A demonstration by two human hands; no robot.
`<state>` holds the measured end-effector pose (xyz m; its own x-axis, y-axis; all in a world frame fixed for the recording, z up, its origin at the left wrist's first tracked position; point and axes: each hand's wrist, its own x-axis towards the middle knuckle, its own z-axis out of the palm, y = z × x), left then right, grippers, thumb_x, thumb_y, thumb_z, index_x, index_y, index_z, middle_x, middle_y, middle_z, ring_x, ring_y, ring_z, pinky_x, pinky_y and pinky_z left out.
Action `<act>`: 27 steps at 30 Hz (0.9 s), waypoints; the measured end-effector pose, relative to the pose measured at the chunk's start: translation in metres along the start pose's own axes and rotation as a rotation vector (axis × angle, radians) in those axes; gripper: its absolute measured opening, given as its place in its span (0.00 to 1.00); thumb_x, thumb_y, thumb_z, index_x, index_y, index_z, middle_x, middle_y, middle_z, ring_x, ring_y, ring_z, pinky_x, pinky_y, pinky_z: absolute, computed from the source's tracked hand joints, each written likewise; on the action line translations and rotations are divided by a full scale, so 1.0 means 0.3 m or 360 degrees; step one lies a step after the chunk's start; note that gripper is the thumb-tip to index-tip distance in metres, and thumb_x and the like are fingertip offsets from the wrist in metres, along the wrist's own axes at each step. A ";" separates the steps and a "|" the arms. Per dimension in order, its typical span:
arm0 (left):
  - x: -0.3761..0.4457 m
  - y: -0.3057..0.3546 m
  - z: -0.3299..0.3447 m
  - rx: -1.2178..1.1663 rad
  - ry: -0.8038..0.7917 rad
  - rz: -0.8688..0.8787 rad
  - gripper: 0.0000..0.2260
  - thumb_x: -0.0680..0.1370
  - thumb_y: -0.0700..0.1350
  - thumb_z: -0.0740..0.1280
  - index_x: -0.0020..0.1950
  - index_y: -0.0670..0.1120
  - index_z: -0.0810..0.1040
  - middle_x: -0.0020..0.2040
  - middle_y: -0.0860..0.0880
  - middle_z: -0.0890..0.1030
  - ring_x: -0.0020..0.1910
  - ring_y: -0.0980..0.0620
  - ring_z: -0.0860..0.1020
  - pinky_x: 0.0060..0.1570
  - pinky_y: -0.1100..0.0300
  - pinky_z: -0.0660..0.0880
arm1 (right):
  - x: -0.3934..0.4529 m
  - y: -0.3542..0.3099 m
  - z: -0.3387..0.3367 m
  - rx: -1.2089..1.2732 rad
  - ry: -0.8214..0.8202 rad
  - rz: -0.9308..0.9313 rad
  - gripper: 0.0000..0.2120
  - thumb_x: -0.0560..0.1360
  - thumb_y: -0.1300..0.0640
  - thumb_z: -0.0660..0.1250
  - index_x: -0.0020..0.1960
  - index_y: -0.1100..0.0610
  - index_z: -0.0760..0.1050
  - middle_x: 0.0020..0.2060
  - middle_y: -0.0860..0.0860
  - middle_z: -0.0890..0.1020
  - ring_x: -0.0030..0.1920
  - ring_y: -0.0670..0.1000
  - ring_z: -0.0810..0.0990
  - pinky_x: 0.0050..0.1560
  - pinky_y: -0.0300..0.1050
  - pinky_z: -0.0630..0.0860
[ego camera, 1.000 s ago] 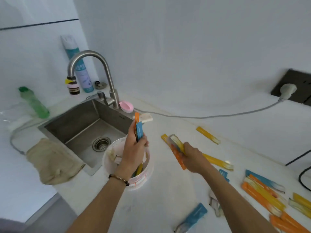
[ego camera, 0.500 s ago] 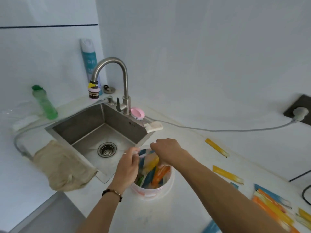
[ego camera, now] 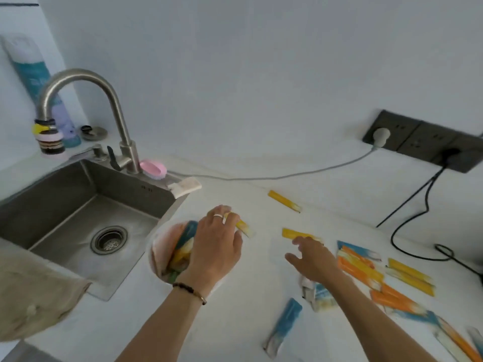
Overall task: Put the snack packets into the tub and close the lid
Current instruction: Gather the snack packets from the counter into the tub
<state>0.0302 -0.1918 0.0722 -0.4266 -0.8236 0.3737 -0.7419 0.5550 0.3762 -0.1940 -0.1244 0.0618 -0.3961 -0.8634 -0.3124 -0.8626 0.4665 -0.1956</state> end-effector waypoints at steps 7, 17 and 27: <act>0.031 0.209 0.281 0.0058 -0.0721 -0.0088 0.17 0.78 0.48 0.58 0.67 0.49 0.67 0.70 0.47 0.68 0.66 0.46 0.67 0.59 0.52 0.70 | 0.059 0.193 0.165 0.0199 -0.0081 0.0753 0.41 0.69 0.29 0.59 0.71 0.57 0.59 0.68 0.59 0.68 0.66 0.63 0.69 0.62 0.57 0.70; 0.235 0.093 0.493 0.0005 -0.0876 -0.1026 0.22 0.79 0.52 0.57 0.72 0.55 0.59 0.71 0.35 0.62 0.68 0.37 0.63 0.64 0.43 0.64 | 0.171 0.281 0.210 0.0490 0.0117 0.0261 0.19 0.71 0.69 0.62 0.60 0.58 0.67 0.57 0.59 0.66 0.51 0.62 0.73 0.51 0.52 0.75; 0.351 0.140 0.616 -0.0260 -0.0689 -0.0661 0.23 0.75 0.35 0.59 0.69 0.42 0.59 0.60 0.39 0.75 0.58 0.38 0.75 0.55 0.48 0.70 | 0.228 0.420 0.139 0.0766 -0.0048 0.0079 0.20 0.74 0.69 0.57 0.63 0.56 0.61 0.42 0.54 0.75 0.36 0.51 0.74 0.30 0.39 0.67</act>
<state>-0.1416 -0.2768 -0.0294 -0.3158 -0.9282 -0.1968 -0.8168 0.1604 0.5542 -0.3165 -0.1166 -0.0229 -0.4178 -0.8352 -0.3576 -0.5964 0.5491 -0.5855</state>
